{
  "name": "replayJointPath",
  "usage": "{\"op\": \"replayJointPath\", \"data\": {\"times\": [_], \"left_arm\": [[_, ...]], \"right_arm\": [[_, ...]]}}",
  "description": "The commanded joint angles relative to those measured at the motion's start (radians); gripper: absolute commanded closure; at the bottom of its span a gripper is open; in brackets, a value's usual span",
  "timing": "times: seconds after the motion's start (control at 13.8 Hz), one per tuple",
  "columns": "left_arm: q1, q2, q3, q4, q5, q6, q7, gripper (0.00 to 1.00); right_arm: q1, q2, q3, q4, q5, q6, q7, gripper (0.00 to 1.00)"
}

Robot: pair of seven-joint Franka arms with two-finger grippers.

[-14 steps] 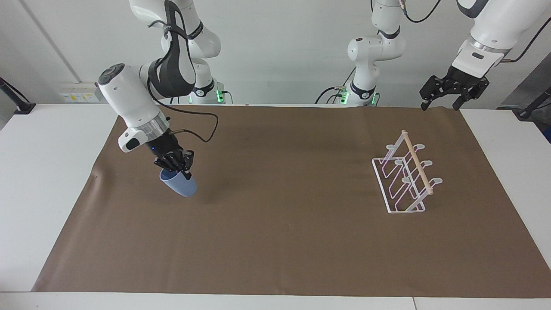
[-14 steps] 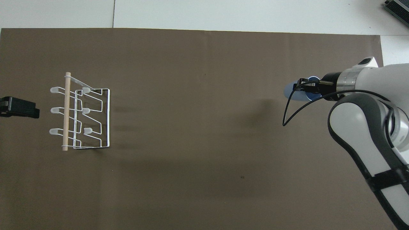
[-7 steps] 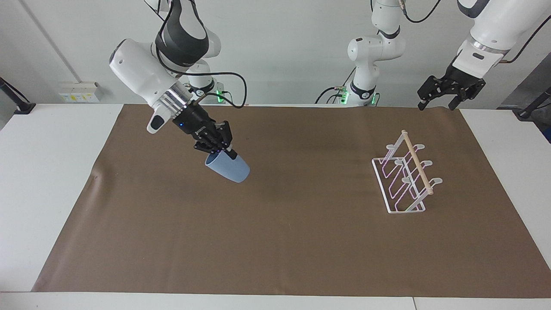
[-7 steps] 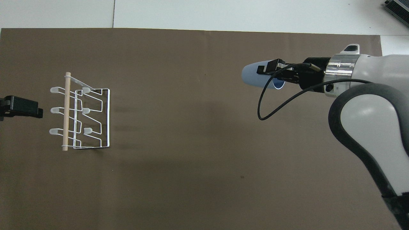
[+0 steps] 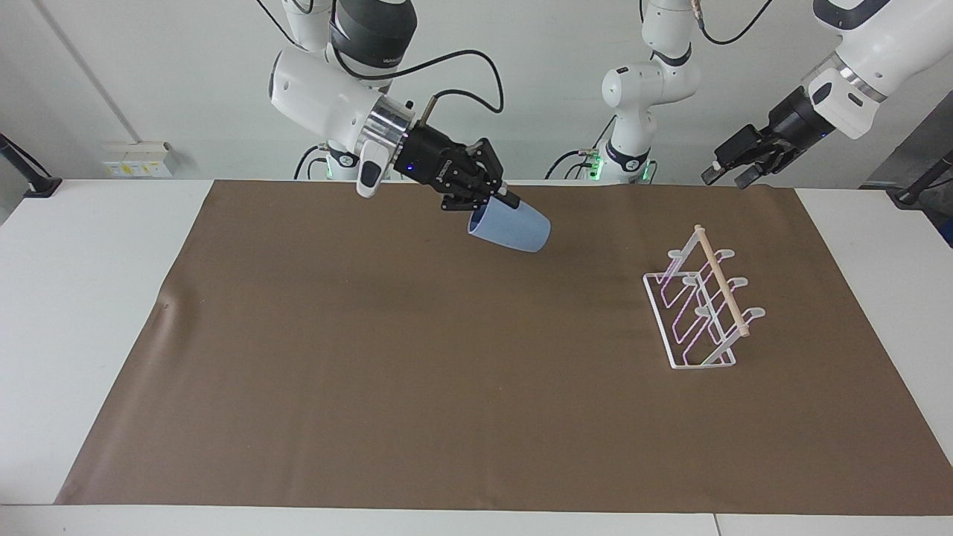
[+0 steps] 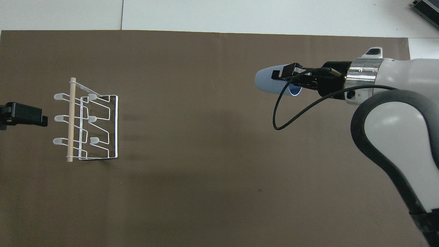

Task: Hang cup on cup holder
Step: 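Carry the cup toward the rack while the left gripper reaches in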

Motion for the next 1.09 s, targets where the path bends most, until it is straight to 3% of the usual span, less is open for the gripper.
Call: {"op": "replayJointPath", "data": {"times": [0.0,0.29,0.65,0.8,1.02], "left_arm": [[0.018,-0.074,-0.006,-0.158,-0.164,0.107,-0.095,0.00],[0.090,-0.091,-0.006,-0.264,-0.419,0.127,-0.171,0.00],[0.078,-0.094,-0.008,-0.304,-0.675,0.231,-0.381,0.00],[0.052,-0.097,-0.025,-0.328,-0.750,0.308,-0.449,0.00],[0.024,-0.097,-0.025,-0.364,-0.807,0.319,-0.452,0.00]], "right_arm": [[-0.006,0.014,0.103,0.020,0.105,0.147,-0.024,1.00],[-0.001,0.019,0.195,0.027,0.171,0.288,-0.019,1.00],[-0.001,0.028,0.252,0.047,0.171,0.387,0.004,1.00],[0.003,0.042,0.266,0.073,0.171,0.398,0.028,1.00],[0.003,0.054,0.267,0.092,0.161,0.401,0.036,1.00]]}}
